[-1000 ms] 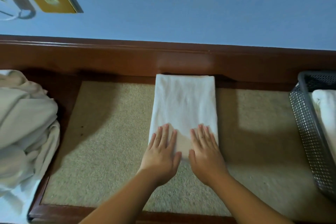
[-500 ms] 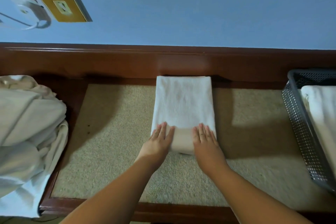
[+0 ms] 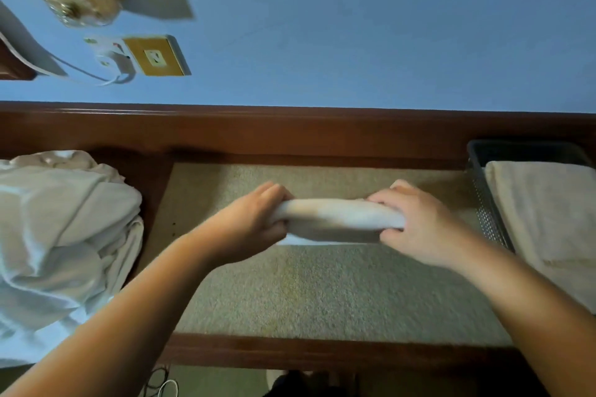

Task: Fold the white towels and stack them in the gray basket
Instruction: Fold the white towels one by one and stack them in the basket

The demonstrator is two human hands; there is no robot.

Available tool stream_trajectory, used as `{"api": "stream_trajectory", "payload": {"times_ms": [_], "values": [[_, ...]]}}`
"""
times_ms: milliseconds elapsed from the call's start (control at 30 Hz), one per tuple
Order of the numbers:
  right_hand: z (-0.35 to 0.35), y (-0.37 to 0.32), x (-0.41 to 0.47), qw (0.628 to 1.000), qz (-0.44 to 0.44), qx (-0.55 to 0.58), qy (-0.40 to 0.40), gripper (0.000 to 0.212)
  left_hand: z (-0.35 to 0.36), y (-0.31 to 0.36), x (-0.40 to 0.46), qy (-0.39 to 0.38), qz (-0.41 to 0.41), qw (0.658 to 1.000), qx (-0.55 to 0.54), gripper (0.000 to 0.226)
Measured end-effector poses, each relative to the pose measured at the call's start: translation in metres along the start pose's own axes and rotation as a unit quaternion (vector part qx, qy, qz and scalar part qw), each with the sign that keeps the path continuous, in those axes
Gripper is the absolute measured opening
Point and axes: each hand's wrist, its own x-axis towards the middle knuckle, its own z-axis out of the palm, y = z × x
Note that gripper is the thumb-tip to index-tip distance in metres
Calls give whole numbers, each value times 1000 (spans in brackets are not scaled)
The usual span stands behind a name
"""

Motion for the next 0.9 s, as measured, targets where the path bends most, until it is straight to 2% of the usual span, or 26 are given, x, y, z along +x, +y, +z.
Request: {"api": "stream_trajectory", "payload": {"times_ms": [167,300,467,667,800,900], "values": [[-48,-8,-10,990,28,136,14,47,-18,8,-12,110,-12,989,-100,31],[-37,12,7,982,51,180,-9,40,-1,-7,-2,114,-62,976,-176,24],[0,41,46,974,82,209,-39,35,34,-40,31,102,-116,969,-192,20],[22,70,109,965,111,239,17,36,47,-67,96,131,-158,955,-214,24],[44,95,151,956,161,233,78,45,66,-93,139,156,-225,915,-297,44],[80,113,166,923,266,274,52,67,96,-112,146,102,-301,880,-353,76]]}}
